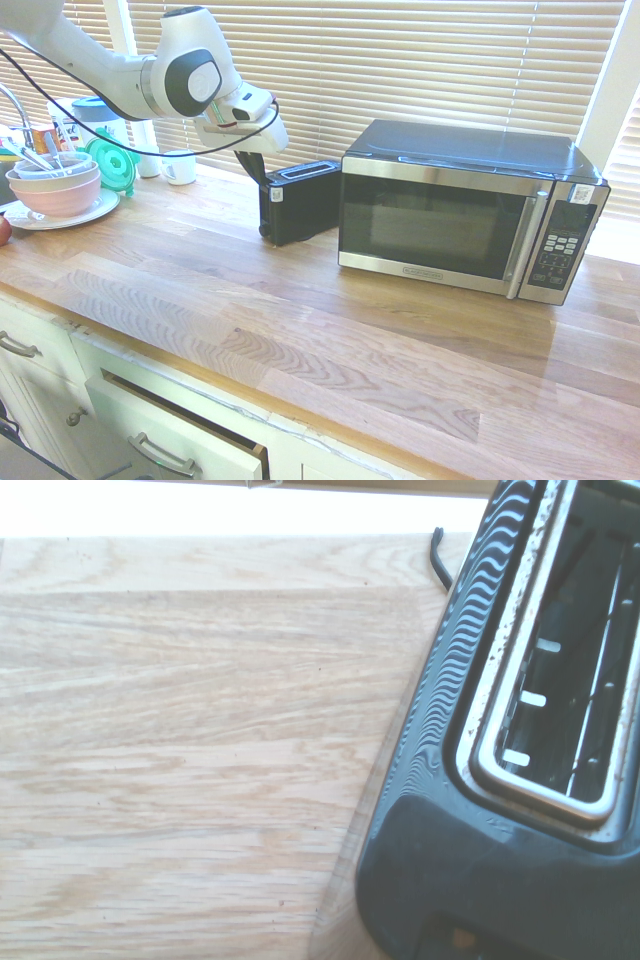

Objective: Press the toaster

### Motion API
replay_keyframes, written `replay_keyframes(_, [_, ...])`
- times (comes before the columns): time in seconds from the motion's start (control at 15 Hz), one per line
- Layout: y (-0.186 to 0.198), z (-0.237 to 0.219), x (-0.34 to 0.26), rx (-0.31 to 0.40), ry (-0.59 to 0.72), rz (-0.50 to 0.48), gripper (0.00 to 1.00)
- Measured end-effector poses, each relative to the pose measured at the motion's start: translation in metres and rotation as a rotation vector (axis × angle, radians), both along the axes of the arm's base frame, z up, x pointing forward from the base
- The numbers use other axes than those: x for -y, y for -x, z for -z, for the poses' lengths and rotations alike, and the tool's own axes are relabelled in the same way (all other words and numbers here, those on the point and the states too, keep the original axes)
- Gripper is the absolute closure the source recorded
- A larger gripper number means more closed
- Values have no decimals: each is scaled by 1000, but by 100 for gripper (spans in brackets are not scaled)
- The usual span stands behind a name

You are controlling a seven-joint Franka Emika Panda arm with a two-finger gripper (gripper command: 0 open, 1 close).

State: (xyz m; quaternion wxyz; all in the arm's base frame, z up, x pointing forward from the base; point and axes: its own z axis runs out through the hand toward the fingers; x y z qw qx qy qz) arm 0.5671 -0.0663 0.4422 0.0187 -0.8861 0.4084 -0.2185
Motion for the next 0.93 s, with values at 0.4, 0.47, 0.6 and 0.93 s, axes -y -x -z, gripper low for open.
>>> replay_keyframes(0.4, [-4, 18, 5, -27, 10, 18, 100])
replay_keyframes(0.47, [-5, 23, 6, -35, 9, 19, 100])
replay_keyframes(0.6, [-11, 33, 6, -50, 9, 15, 100])
replay_keyframes(0.93, [-21, 43, 9, -81, 11, 6, 100])
